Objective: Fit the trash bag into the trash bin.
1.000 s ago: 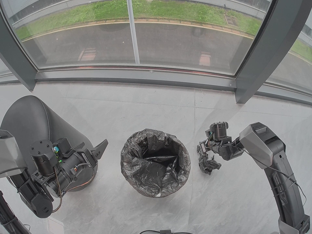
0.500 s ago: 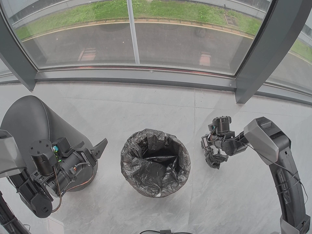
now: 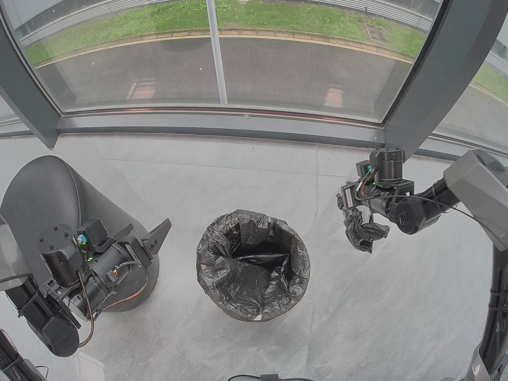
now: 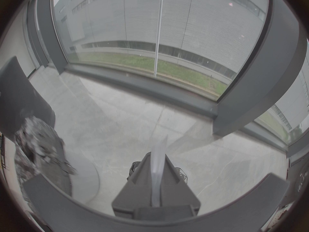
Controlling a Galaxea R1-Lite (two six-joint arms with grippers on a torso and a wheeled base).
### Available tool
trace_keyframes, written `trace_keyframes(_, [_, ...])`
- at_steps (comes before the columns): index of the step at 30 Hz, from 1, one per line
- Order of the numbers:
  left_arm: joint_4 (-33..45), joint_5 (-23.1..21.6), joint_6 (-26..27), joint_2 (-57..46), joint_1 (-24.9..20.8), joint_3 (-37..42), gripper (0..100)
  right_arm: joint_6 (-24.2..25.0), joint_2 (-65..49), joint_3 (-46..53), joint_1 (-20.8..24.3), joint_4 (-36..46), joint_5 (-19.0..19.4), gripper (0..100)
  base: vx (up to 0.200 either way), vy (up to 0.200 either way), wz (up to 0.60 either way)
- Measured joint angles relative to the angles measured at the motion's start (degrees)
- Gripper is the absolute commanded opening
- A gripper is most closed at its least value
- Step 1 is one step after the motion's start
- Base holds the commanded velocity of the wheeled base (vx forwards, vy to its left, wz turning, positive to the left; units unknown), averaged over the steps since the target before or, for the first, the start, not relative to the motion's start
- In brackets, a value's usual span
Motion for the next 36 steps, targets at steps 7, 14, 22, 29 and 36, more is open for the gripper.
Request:
trace_keyframes(7, [0.05,0.02,0.33,-3.69,-0.28,0.78,100,0.27,-13.95,10.56,7.78,-3.43,-3.28,0,0.0,0.0,0.0])
trace_keyframes(14, [0.06,0.02,0.52,-6.53,0.07,1.17,100,0.55,-21.75,16.53,18.25,-4.17,-5.44,0,0.0,0.0,0.0])
trace_keyframes(22, [0.05,-0.07,0.83,-10.35,0.63,1.44,100,0.28,-22.46,13.01,27.08,-3.67,-6.92,0,0.0,0.0,0.0])
trace_keyframes(29, [0.11,-0.18,0.77,-11.01,1.38,1.5,100,0.11,-15.87,8.11,30.29,-4.11,-8.64,0,0.0,0.0,0.0])
trace_keyframes(36, [0.09,-0.29,0.72,-10.86,1.67,1.55,100,0.35,-6.75,2.04,31.04,-4.44,-9.22,0,0.0,0.0,0.0])
